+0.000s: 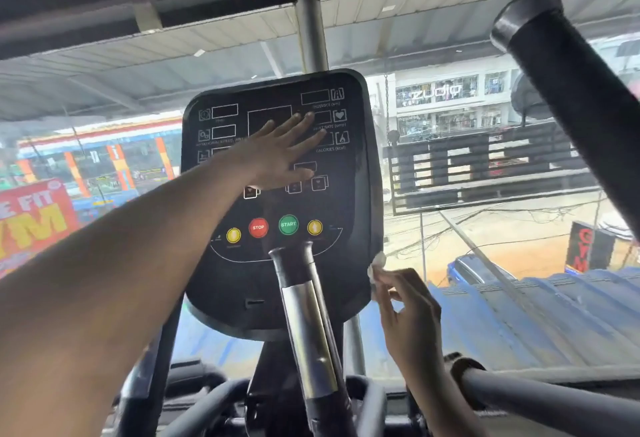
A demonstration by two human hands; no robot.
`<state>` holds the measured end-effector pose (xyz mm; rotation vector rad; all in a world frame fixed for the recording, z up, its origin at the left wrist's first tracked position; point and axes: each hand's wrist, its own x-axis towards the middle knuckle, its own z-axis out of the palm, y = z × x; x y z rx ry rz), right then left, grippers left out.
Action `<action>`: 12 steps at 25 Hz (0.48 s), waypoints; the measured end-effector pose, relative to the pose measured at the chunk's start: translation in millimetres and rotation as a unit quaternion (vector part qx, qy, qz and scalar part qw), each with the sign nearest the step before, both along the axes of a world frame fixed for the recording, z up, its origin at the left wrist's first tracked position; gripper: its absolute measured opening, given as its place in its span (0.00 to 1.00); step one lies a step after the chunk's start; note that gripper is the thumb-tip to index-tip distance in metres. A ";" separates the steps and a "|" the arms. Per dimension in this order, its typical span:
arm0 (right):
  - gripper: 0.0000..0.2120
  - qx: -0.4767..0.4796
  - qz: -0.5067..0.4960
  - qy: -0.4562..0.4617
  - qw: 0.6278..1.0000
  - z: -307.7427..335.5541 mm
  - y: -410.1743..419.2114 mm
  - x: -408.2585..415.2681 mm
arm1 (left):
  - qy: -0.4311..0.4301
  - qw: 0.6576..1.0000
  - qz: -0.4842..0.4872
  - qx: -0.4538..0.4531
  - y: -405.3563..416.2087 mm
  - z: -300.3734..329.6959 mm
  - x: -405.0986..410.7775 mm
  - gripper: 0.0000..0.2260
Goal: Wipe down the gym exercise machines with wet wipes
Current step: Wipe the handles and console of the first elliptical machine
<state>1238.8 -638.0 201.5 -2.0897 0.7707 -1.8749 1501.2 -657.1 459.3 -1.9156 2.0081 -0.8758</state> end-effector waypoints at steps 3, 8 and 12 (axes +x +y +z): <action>0.12 -0.001 0.007 0.022 1.000 14.4 -14.2 -4.1 | 0.057 0.996 0.035 -0.059 11.0 -20.5 -28.3 0.33; 0.08 -0.021 0.003 0.059 0.998 73.8 -34.5 -3.0 | 0.052 0.995 0.031 -0.080 43.7 -32.0 -44.0 0.36; 0.09 -0.056 -0.015 0.078 0.995 125.0 -56.1 14.6 | 0.039 0.999 -0.020 -0.019 60.0 7.9 -1.5 0.37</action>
